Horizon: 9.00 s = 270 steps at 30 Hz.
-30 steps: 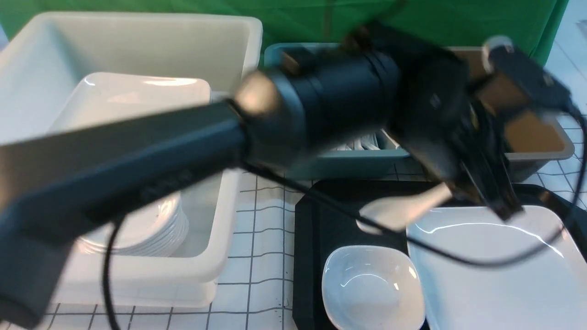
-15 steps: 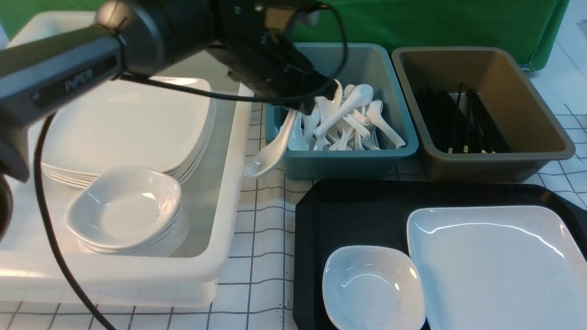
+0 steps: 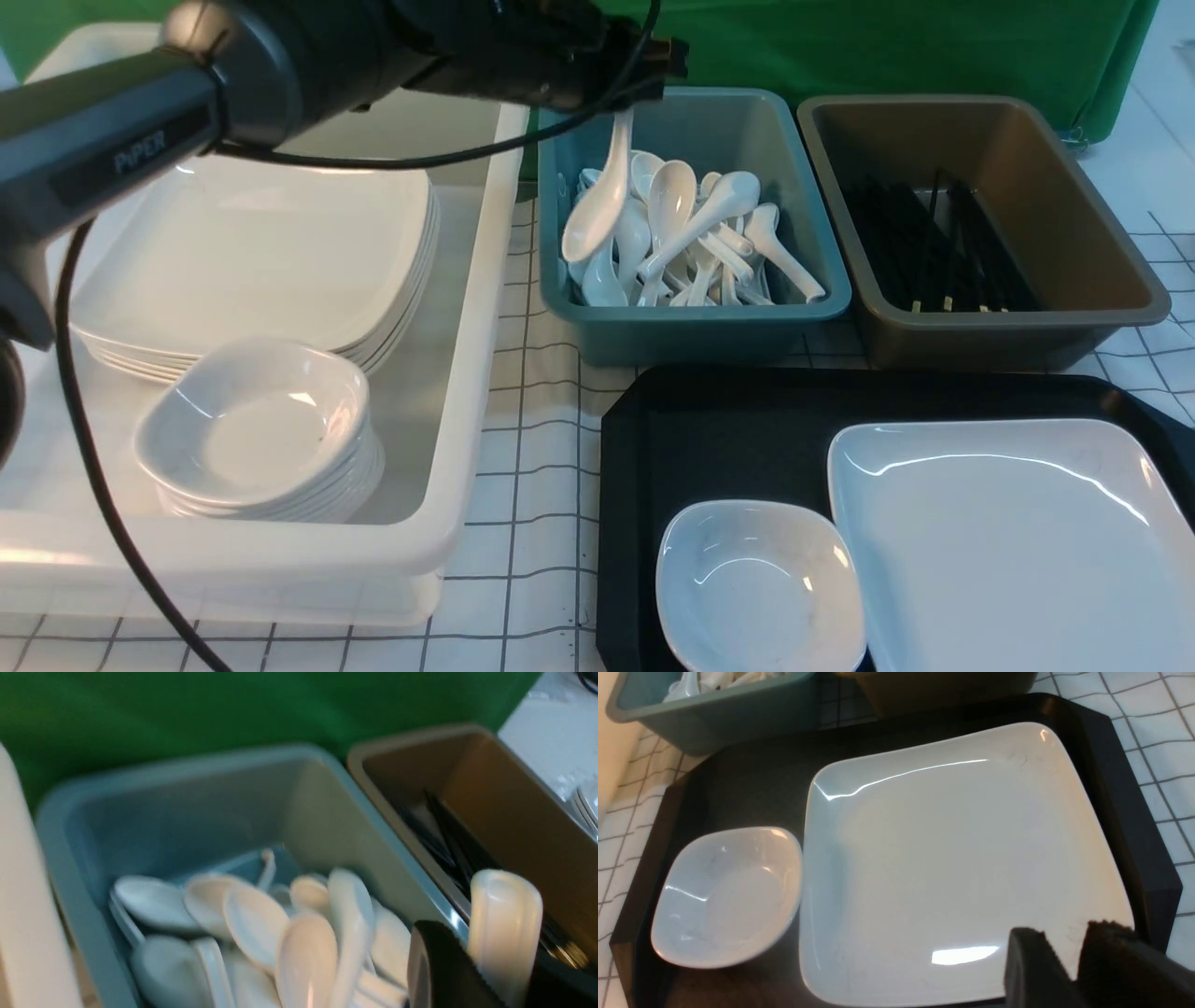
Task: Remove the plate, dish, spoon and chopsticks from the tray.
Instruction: Use the left arm to put the soup spoon into the small storage box in the middle, then use the left arm to grab a small plate from the dinner plate, then use the left arm to put the small plate into the large storage box on the left, then use the left arm to grab a plate from the dinner plate
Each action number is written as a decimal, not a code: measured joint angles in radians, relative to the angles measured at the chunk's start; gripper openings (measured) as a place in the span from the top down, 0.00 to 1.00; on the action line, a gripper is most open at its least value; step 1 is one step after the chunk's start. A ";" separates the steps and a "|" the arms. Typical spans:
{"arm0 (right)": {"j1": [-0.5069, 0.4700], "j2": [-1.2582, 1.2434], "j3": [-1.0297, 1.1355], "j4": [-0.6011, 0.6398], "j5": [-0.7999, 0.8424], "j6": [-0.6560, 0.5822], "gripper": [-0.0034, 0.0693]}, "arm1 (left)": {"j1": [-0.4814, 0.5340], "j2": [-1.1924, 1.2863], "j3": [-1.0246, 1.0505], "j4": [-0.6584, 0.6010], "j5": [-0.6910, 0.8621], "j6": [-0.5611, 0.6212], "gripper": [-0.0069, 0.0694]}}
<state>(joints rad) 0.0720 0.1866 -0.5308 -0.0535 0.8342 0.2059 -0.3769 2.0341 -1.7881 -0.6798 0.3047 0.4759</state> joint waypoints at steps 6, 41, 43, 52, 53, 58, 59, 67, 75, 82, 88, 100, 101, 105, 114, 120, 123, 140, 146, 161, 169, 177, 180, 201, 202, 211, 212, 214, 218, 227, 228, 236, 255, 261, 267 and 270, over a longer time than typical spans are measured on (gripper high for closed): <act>0.000 0.000 0.000 0.000 0.000 0.026 0.65 | 0.000 0.014 0.000 -0.007 -0.214 0.048 0.79; 0.000 0.000 0.000 0.000 0.004 0.029 0.63 | 0.028 -0.178 -0.001 0.151 0.727 -0.023 0.91; 0.000 0.000 0.000 0.000 0.004 0.029 0.63 | 0.028 -0.185 0.000 0.160 0.840 0.008 0.91; 0.000 0.000 0.000 0.000 0.001 0.029 0.62 | 0.009 -0.220 0.221 0.071 0.909 -0.018 0.91; 0.000 0.000 0.000 0.000 -0.001 0.029 0.62 | -0.015 -0.220 0.257 0.047 0.909 -0.015 0.91; 0.000 0.000 0.000 0.000 -0.018 0.029 0.62 | -0.136 -0.197 0.311 0.060 0.902 -0.040 0.91; 0.000 0.000 0.000 0.000 -0.023 0.029 0.62 | -0.161 -0.194 0.312 0.075 0.886 -0.068 0.91; 0.000 0.000 0.000 0.000 -0.076 0.029 0.62 | -0.319 -0.156 0.312 0.291 0.765 -0.252 0.77; 0.000 0.000 0.000 0.000 -0.090 0.029 0.62 | -0.356 -0.089 0.314 0.380 0.581 -0.353 0.47; 0.000 0.000 0.000 0.000 -0.089 0.029 0.62 | -0.356 -0.021 0.314 0.610 0.428 -0.430 0.34; 0.000 0.000 0.000 0.000 -0.086 0.029 0.62 | -0.356 0.011 0.314 0.666 0.419 -0.476 0.32; 0.000 0.000 0.000 0.000 -0.086 0.029 0.62 | -0.356 0.046 0.314 0.563 0.434 -0.476 0.32; 0.000 0.000 0.000 0.000 -0.086 0.029 0.62 | -0.356 0.046 0.314 0.555 0.444 -0.476 0.32; 0.000 0.000 0.000 0.000 -0.086 0.029 0.62 | -0.356 0.046 0.313 0.537 0.474 -0.476 0.32; 0.000 0.000 0.000 0.000 -0.086 0.029 0.62 | -0.355 0.046 0.308 0.492 0.531 -0.476 0.39; 0.000 0.000 0.000 0.000 -0.086 0.029 0.62 | -0.355 0.053 0.308 0.426 0.551 -0.449 0.69; 0.000 0.000 0.000 0.000 -0.086 0.029 0.62 | -0.354 0.032 0.308 0.422 0.565 -0.449 0.74; 0.000 0.000 0.000 0.000 -0.078 0.027 0.62 | -0.355 -0.474 0.309 0.577 0.567 -0.463 0.90; 0.000 0.000 0.002 0.000 -0.078 0.026 0.62 | -0.276 -0.678 0.309 0.793 0.738 -0.476 0.90; 0.000 0.001 0.091 0.001 -0.133 0.044 0.62 | 0.470 -0.724 0.524 0.576 0.777 -0.413 0.90; 0.000 0.001 0.091 0.001 -0.135 0.045 0.62 | 0.618 -0.644 0.673 0.447 0.659 -0.398 0.90; 0.000 0.001 0.091 0.001 -0.135 0.045 0.62 | 0.622 -0.589 0.737 0.382 0.550 -0.397 0.90; 0.000 0.001 0.091 0.001 -0.135 0.045 0.62 | 0.622 -0.585 0.738 0.363 0.540 -0.397 0.88; 0.000 0.001 0.091 0.001 -0.136 0.045 0.62 | 0.622 -0.527 0.738 0.407 0.661 -0.389 0.40; 0.000 0.001 0.091 0.001 -0.136 0.045 0.62 | 0.622 -0.527 0.738 0.413 0.671 -0.388 0.38; 0.000 0.001 0.091 0.001 -0.136 0.045 0.63 | 0.622 -0.544 0.730 0.339 0.773 -0.366 0.35; 0.000 0.001 0.091 0.001 -0.136 0.045 0.63 | 0.622 -0.551 0.721 0.318 0.784 -0.345 0.36; 0.000 0.001 0.091 0.001 -0.136 0.045 0.63 | 0.622 -0.564 0.698 0.266 0.802 -0.317 0.39; 0.000 0.001 0.091 0.001 -0.136 0.045 0.63 | 0.622 -0.582 0.647 0.160 0.853 -0.262 0.48; 0.000 0.001 0.091 0.021 -0.136 0.036 0.80 | 0.521 -0.633 0.608 -0.084 0.902 -0.160 0.87; 0.000 0.001 0.091 0.023 -0.136 0.035 0.84 | 0.480 -0.636 0.608 -0.084 0.903 -0.160 0.89; 0.000 0.001 0.091 0.025 -0.137 0.026 0.91 | 0.058 -0.626 0.607 -0.080 0.868 -0.160 0.90; 0.000 0.001 0.091 0.026 -0.138 0.025 0.91 | -0.475 -0.164 0.607 -0.184 0.347 -0.296 0.45; 0.000 0.001 0.091 0.027 -0.138 0.025 0.91 | -0.475 -0.065 0.607 -0.288 0.276 -0.297 0.31; 0.000 0.001 0.091 0.027 -0.138 0.025 0.91 | -0.475 -0.031 0.607 -0.375 0.249 -0.267 0.27; 0.000 0.001 0.091 0.027 -0.138 0.025 0.91 | -0.481 -0.023 0.607 -0.436 0.200 -0.220 0.26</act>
<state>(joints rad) 0.0720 0.1875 -0.4403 -0.0268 0.6961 0.2310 -0.8584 2.0109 -1.1816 -1.1160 0.5044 0.2562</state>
